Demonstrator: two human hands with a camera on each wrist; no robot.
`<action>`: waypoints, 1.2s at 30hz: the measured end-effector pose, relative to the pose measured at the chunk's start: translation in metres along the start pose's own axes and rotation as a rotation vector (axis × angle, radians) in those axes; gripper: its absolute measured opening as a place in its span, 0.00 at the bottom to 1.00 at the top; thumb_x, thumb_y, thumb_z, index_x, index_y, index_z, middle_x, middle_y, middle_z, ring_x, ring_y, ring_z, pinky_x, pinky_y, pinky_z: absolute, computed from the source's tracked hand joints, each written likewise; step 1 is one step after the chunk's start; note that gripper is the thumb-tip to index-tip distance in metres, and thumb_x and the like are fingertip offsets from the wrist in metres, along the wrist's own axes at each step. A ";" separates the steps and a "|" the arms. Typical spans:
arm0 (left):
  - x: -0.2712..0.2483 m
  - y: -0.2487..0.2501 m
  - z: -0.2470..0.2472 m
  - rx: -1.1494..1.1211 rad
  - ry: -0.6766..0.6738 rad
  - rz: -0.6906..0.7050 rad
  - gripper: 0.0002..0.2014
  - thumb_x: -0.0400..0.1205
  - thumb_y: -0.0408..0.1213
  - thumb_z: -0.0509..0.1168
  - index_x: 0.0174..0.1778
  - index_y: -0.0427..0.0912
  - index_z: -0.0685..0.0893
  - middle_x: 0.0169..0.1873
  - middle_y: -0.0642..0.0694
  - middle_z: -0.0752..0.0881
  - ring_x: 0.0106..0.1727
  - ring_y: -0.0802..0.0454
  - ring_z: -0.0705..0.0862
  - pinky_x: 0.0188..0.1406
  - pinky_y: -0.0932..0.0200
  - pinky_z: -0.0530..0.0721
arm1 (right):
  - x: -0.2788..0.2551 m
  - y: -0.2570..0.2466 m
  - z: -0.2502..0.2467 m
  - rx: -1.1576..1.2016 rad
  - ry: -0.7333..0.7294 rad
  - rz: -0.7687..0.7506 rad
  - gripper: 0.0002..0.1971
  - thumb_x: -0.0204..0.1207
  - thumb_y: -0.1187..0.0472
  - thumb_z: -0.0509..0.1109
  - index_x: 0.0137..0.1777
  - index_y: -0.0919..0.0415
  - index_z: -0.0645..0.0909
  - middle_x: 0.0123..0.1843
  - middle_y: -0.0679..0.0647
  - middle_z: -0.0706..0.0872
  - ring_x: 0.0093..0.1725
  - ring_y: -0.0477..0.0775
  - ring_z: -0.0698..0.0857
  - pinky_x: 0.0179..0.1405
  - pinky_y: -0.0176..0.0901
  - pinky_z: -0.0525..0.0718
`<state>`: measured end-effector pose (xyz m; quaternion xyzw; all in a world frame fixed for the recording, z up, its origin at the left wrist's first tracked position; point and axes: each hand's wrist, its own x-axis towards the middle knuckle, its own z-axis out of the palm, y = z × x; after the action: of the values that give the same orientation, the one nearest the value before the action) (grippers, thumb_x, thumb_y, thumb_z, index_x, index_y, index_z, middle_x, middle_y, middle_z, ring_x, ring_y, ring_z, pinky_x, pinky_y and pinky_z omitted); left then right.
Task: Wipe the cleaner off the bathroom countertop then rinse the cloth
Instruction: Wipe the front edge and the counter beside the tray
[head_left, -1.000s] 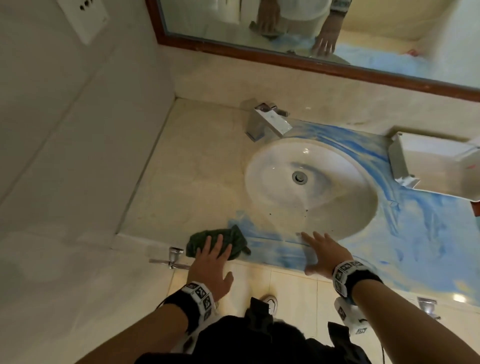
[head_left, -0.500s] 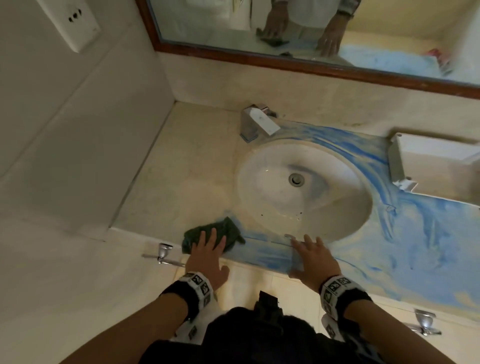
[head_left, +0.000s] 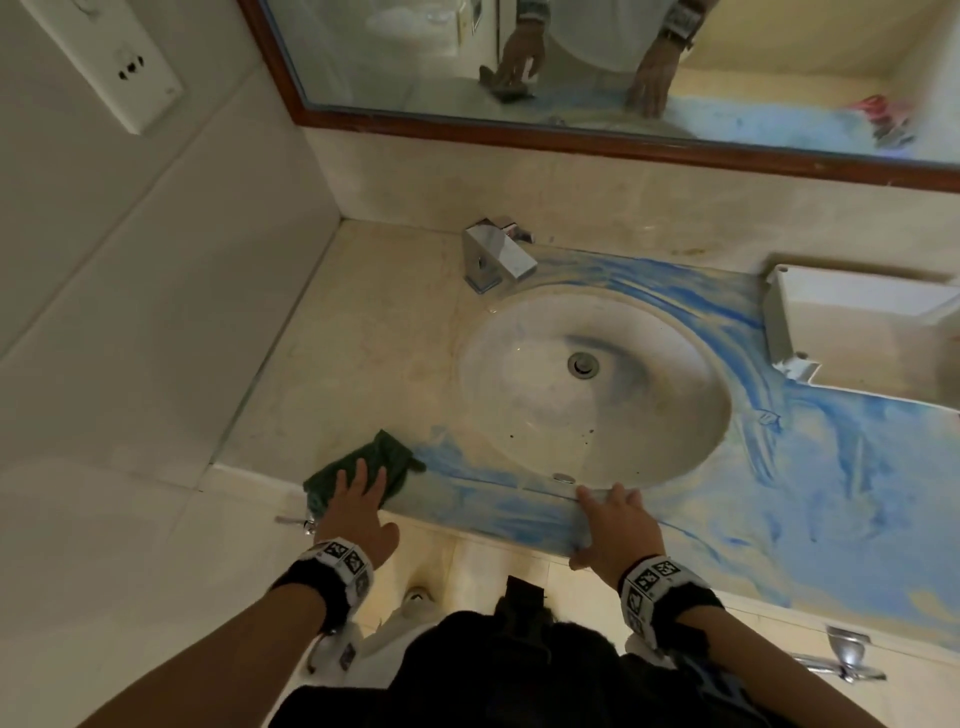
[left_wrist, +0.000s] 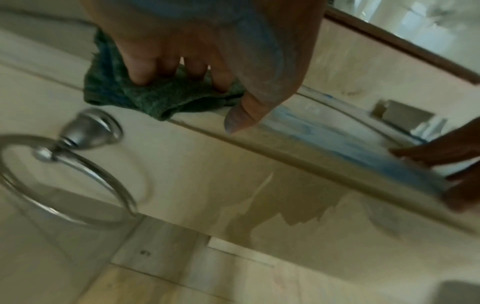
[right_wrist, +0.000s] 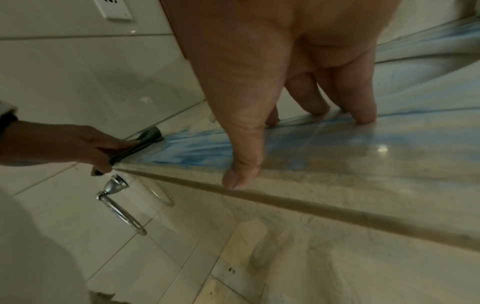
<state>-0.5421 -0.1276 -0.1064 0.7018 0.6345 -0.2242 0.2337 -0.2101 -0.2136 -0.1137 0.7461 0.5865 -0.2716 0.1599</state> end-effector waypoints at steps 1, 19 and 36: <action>-0.003 0.013 0.004 0.009 0.004 0.014 0.43 0.80 0.52 0.60 0.86 0.50 0.42 0.85 0.44 0.37 0.85 0.37 0.40 0.84 0.44 0.51 | 0.000 0.000 0.000 0.001 -0.004 -0.001 0.48 0.62 0.39 0.79 0.80 0.43 0.58 0.74 0.59 0.66 0.77 0.68 0.62 0.61 0.56 0.83; 0.009 -0.035 -0.010 0.013 0.040 -0.019 0.47 0.79 0.44 0.64 0.86 0.51 0.39 0.85 0.46 0.36 0.85 0.42 0.39 0.84 0.46 0.52 | -0.001 -0.003 -0.001 0.027 0.009 0.013 0.48 0.64 0.42 0.80 0.80 0.44 0.57 0.76 0.63 0.64 0.78 0.70 0.59 0.64 0.56 0.81; 0.021 -0.057 -0.018 0.064 0.036 0.279 0.41 0.80 0.33 0.61 0.86 0.54 0.47 0.85 0.52 0.39 0.86 0.49 0.39 0.82 0.55 0.56 | 0.004 -0.013 0.002 0.054 -0.032 0.116 0.52 0.63 0.45 0.82 0.83 0.45 0.54 0.81 0.66 0.59 0.81 0.73 0.55 0.76 0.59 0.70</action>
<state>-0.5964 -0.0947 -0.1074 0.7942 0.5273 -0.1973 0.2287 -0.2220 -0.2084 -0.1171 0.7784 0.5321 -0.2896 0.1645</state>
